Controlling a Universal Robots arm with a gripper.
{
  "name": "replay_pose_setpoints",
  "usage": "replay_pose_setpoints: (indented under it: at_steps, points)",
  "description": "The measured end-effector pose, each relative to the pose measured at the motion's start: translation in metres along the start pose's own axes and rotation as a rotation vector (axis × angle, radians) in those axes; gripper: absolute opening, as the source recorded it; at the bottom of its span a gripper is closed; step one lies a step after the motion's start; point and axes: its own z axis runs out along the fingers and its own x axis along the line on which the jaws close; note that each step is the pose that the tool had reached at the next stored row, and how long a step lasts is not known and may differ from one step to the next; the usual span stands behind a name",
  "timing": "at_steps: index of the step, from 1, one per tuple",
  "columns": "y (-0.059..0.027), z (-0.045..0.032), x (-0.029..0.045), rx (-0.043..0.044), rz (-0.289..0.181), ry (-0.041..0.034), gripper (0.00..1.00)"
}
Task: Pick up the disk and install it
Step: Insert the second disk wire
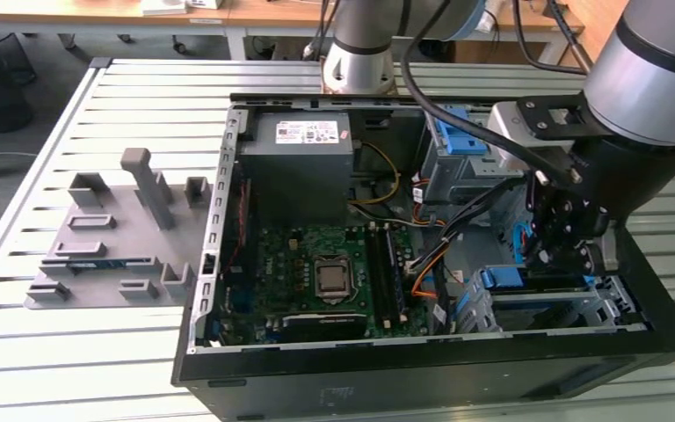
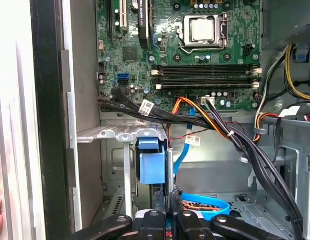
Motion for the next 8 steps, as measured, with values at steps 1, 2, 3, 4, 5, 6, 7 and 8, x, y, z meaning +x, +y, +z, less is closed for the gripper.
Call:
replay_pose_setpoints:
  at_steps: [1, 2, 3, 4, 5, 6, 7, 8]
  points:
    - [0.0000, 0.0002, 0.0002, -0.0001, 0.000, -0.0040, 0.16]
    - [0.0000, 0.0005, 0.0005, -0.0003, 0.001, -0.0067, 0.16]
    - [0.0000, 0.0009, 0.0008, -0.0004, 0.001, -0.0086, 0.16]
    - [0.0000, 0.0013, 0.0013, -0.0005, 0.001, -0.0110, 0.16]
    - [0.0000, 0.0018, 0.0021, -0.0006, 0.001, -0.0126, 0.16]
    - [0.0000, 0.0022, 0.0032, -0.0006, 0.001, -0.0132, 0.16]
    - [0.0000, 0.0027, 0.0037, -0.0006, 0.001, -0.0136, 0.16]
    - [0.0000, 0.0031, 0.0039, -0.0006, 0.001, -0.0137, 0.16]
